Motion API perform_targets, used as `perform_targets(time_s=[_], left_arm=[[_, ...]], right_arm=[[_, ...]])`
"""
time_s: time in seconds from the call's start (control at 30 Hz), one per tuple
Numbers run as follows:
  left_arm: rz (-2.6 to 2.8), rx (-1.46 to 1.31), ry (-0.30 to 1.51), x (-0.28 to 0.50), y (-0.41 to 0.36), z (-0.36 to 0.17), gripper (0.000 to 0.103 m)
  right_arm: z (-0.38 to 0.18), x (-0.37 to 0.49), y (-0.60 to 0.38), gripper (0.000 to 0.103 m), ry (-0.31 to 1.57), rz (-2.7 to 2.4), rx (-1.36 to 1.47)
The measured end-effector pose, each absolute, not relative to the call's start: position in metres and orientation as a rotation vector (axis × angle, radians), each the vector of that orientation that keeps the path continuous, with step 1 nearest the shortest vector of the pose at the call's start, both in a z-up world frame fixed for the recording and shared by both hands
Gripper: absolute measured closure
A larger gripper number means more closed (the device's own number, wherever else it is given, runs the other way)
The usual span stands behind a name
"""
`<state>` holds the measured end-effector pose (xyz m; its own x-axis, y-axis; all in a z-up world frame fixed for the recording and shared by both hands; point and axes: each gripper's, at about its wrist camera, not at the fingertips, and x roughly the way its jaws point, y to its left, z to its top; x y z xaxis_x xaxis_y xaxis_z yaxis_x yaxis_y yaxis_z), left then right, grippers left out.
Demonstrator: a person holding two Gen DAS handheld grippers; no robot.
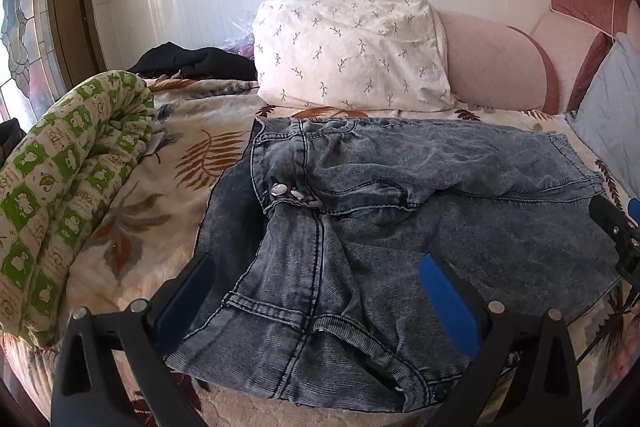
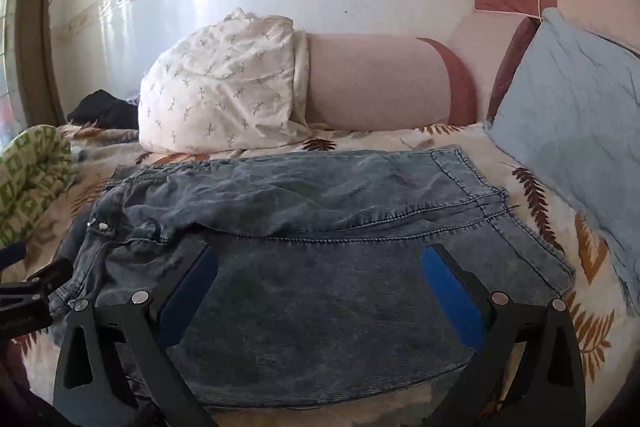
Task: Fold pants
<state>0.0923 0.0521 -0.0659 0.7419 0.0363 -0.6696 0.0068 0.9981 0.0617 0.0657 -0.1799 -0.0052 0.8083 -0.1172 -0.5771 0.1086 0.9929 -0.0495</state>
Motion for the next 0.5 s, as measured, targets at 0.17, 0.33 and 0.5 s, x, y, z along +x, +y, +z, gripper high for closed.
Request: perform_targets(time_s=[0.17,0.33,0.5], left_arm=[[0.019,0.051,0.742,0.0925,0.0552,-0.0668,0.0],[0.023,0.052,0.742,0.0932,0.0553,-0.0669,0.0],[0.021,0.051,0.739,0.0932,0.0552,-0.0671,0.0]], right_arm=[[-0.009,0.0685,-0.1824,0.0,0.636,-0.126,0.0],[-0.0113,0.0692,-0.1836,0.0,0.645,-0.132,0.006],[-0.0118,0.0692,-0.1842,0.0,0.65,-0.133,0.012]])
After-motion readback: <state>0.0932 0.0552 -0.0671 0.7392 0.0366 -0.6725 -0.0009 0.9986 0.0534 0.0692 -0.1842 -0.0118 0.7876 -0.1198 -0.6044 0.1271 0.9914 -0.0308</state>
